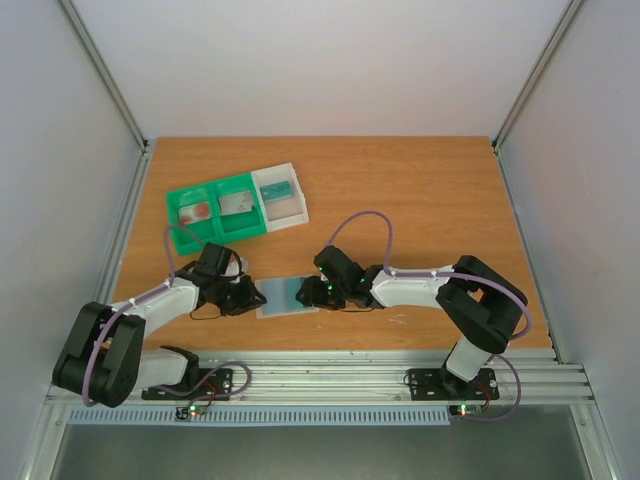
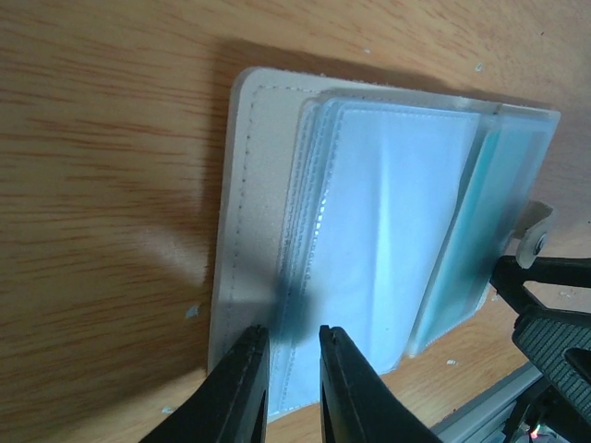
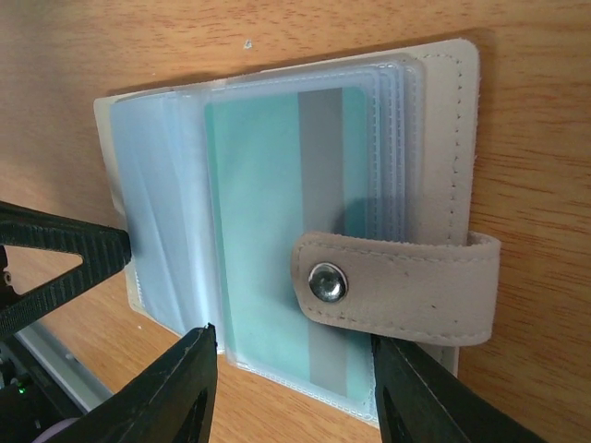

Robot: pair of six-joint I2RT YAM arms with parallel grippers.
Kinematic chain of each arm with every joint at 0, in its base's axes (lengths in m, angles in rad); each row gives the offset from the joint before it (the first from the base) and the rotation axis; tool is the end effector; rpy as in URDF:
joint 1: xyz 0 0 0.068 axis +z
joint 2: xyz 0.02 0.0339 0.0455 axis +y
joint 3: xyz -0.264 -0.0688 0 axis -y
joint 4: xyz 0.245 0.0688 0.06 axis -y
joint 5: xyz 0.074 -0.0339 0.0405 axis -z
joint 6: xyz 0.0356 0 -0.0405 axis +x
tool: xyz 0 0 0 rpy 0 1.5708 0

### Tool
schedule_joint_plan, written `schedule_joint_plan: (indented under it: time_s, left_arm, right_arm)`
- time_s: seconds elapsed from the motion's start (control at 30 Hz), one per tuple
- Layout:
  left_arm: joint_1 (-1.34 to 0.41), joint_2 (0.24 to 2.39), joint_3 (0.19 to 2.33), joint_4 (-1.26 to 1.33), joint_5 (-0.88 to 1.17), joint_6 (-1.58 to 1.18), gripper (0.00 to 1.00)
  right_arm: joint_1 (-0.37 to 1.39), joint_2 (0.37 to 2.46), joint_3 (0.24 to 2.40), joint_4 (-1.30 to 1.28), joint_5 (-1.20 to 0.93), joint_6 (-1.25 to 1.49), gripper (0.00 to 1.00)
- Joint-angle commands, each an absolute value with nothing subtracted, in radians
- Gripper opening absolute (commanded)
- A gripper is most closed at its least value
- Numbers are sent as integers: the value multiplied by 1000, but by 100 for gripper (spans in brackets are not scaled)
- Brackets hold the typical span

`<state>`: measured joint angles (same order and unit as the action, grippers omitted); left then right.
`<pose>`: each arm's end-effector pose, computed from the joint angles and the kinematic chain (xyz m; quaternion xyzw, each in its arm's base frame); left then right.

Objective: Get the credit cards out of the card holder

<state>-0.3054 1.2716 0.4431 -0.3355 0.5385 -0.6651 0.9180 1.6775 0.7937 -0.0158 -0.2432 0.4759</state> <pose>0.1789 -0.0756 0.1298 -0.1160 0.9385 -0.3213 0.0507 0.1860 0.2573 0.1396 -0.2445 0.9057 0.2977 0.1772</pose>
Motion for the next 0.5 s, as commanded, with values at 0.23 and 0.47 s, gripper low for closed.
schedule_joint_plan:
  time_s: [0.23,0.47]
  left_arm:
    - [-313,1291,445,-297,554,-662,18]
    - [-311,1292,434,-285,559,-663,18]
  right_arm:
    - [917,1706,775,57,-269,510,48]
    - [915,1703,754,138,-295,540,48]
